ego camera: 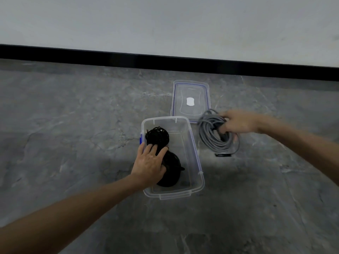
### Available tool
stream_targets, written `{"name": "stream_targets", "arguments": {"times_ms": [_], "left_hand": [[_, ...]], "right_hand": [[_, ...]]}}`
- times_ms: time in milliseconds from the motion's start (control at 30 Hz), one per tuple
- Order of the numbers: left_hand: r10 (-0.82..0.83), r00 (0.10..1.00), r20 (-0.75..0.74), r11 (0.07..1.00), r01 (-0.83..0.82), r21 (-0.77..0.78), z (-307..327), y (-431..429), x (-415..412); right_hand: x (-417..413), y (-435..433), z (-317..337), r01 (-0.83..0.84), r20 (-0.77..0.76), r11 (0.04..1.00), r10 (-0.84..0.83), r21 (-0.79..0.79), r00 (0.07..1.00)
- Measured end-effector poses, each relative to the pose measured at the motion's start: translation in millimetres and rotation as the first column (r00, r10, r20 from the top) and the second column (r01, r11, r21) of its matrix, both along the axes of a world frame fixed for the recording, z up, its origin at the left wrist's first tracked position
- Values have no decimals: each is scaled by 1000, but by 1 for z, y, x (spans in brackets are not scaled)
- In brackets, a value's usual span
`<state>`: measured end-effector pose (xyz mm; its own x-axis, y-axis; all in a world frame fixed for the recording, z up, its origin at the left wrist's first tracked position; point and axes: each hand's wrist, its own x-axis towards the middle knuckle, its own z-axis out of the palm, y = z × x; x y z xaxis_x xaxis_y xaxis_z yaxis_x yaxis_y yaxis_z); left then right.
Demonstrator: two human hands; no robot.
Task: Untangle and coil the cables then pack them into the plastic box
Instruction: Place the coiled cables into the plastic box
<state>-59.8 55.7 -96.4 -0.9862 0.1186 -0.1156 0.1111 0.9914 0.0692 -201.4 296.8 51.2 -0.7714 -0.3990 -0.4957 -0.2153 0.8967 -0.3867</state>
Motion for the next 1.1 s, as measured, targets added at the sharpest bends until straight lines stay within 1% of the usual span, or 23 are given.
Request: {"name": "stream_targets", "arguments": {"times_ms": [67, 133, 200, 267, 367, 433, 500, 567, 600, 667, 700, 767, 800, 867, 933, 1000, 1067, 1100], "left_hand": [[-2, 1000, -18, 999, 2, 35, 1, -2, 0], [-10, 1000, -25, 998, 12, 61, 2, -3, 0], [-11, 999, -45, 996, 15, 86, 1, -5, -1], [-5, 998, -62, 994, 12, 109, 2, -4, -2], [-31, 996, -80, 989, 42, 145, 1, -4, -1], [-29, 996, -89, 976, 47, 210, -2, -7, 0], [-23, 996, -86, 962, 45, 268, -5, -12, 0], [-21, 994, -105, 952, 52, 301, -7, -14, -1], [-26, 993, -114, 951, 59, 302, -7, -14, -1], [-37, 990, -139, 960, 74, 270, -4, -11, -1], [-42, 992, -117, 969, 69, 237, -3, -10, -1], [-51, 999, -8, 986, 52, 159, 3, -10, 0], [-64, 998, 19, 990, 61, 127, 5, -10, 1], [-80, 996, 26, 991, 77, 109, 7, -12, 3], [-52, 998, -28, 979, 56, 197, 5, -13, 5], [22, 992, -124, 951, 17, 309, 4, -12, 6], [80, 970, -232, 940, 4, 342, 8, -12, 4], [81, 961, -263, 939, 15, 343, 10, -12, 2]], "right_hand": [[18, -29, 14, -67, 97, 992, 77, -110, 992], [32, -58, 12, -121, 147, 985, 138, -119, 979], [42, -85, -2, -146, 159, 987, 154, -64, 975], [44, -103, -21, -158, 149, 987, 150, 39, 977], [40, -117, -41, -135, 136, 978, 114, 158, 984], [37, -119, -46, -123, 88, 973, 108, 195, 990], [33, -117, -50, -111, 3, 971, 113, 212, 994], [30, -116, -55, -77, -69, 973, 94, 219, 993], [29, -116, -56, -68, -74, 974, 86, 217, 994], [30, -118, -56, -63, -82, 975, 82, 212, 993], [32, -119, -54, -60, -111, 977, 84, 205, 990], [35, -120, -52, -60, -214, 981, 99, 182, 972], [36, -120, -52, -80, -255, 980, 126, 181, 959], [40, -119, -58, -113, -280, 968, 175, 223, 944], [44, -117, -67, -122, -270, 951, 201, 283, 942], [50, -117, -74, -110, -297, 935, 217, 338, 930], [51, -120, -75, -117, -391, 906, 288, 407, 874], [50, -122, -78, -127, -450, 908, 315, 400, 836]]}}
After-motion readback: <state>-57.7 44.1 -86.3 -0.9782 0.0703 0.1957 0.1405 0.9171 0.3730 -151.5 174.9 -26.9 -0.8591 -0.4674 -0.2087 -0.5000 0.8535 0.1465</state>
